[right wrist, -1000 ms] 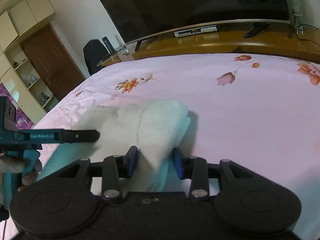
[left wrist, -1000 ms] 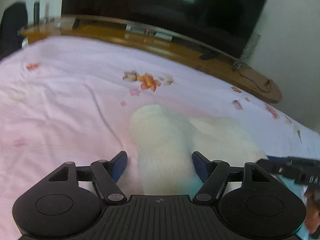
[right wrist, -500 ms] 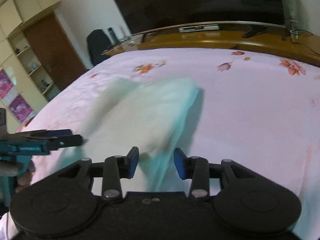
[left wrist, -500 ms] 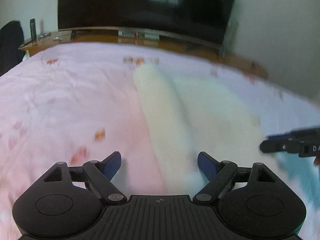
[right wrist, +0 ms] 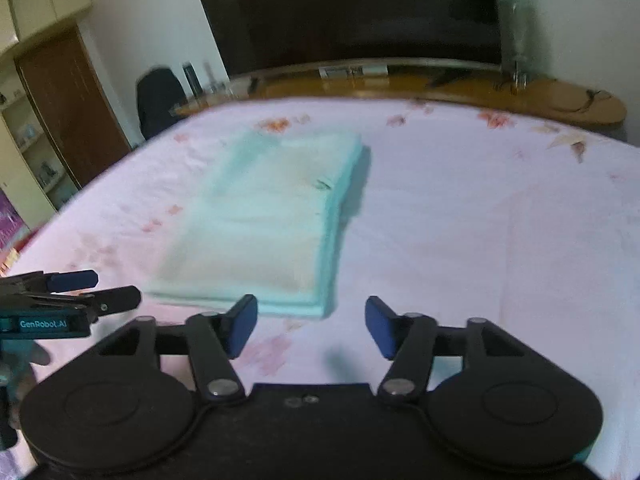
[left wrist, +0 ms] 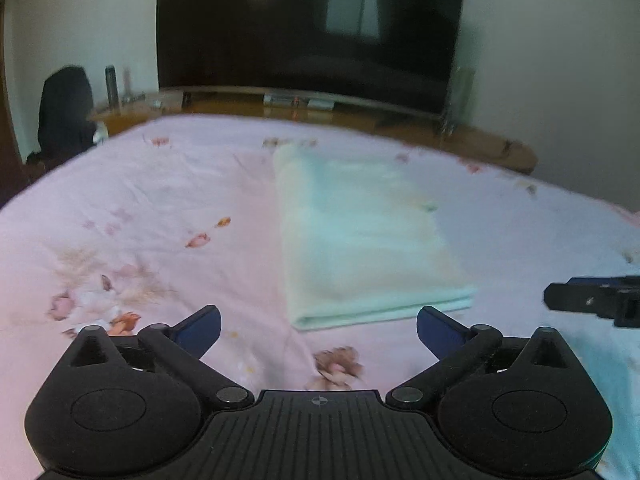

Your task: Fold small clothes

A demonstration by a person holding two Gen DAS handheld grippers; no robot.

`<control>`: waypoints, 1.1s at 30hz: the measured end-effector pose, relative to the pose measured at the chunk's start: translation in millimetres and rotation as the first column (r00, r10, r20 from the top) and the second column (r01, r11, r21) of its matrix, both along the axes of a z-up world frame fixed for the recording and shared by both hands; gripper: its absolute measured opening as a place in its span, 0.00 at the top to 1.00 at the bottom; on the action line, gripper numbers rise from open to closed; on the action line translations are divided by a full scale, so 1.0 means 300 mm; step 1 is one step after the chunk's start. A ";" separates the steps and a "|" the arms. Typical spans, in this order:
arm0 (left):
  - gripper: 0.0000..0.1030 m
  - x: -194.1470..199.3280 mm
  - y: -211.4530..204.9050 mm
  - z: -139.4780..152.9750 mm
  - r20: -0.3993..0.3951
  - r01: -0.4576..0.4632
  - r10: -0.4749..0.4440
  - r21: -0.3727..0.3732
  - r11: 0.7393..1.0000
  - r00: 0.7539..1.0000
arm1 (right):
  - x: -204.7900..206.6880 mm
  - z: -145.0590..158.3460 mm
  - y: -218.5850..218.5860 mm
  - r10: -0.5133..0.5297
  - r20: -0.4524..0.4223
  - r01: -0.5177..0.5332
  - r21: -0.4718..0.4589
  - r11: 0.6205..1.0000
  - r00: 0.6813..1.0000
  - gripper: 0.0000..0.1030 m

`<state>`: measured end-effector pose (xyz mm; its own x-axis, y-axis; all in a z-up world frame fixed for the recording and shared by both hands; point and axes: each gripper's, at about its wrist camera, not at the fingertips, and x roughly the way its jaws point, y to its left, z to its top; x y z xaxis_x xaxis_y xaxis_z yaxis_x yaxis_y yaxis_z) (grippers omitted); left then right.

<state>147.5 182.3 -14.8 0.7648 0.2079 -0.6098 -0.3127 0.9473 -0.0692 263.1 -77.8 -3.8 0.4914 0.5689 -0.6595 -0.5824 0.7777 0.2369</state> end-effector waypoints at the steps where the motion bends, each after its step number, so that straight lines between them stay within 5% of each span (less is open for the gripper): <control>1: 0.00 -0.026 -0.021 0.021 0.009 -0.001 0.001 0.006 1.000 1.000 | -0.045 0.030 -0.014 -0.011 0.013 0.011 0.009 1.000 1.000 0.40; 7: 0.00 -0.188 -0.095 0.122 0.031 -0.001 0.001 0.017 1.000 1.000 | -0.230 0.134 -0.024 -0.029 0.084 0.032 -0.030 0.999 0.996 0.31; 17: 0.00 -0.346 -0.119 0.129 0.053 -0.027 0.027 -0.009 1.000 0.998 | -0.397 0.184 -0.043 -0.070 0.132 0.076 -0.036 0.996 0.989 0.21; 33: 0.00 -0.350 -0.129 0.143 0.091 -0.062 0.064 -0.023 0.998 0.994 | -0.431 0.224 -0.006 -0.080 0.187 0.085 -0.022 0.996 0.979 0.19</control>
<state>42.5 143.5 28.2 0.8036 0.2459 -0.5420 -0.3634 0.9239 -0.1195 133.8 -79.7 63.5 0.6515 0.5025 -0.5684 -0.5476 0.8300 0.1061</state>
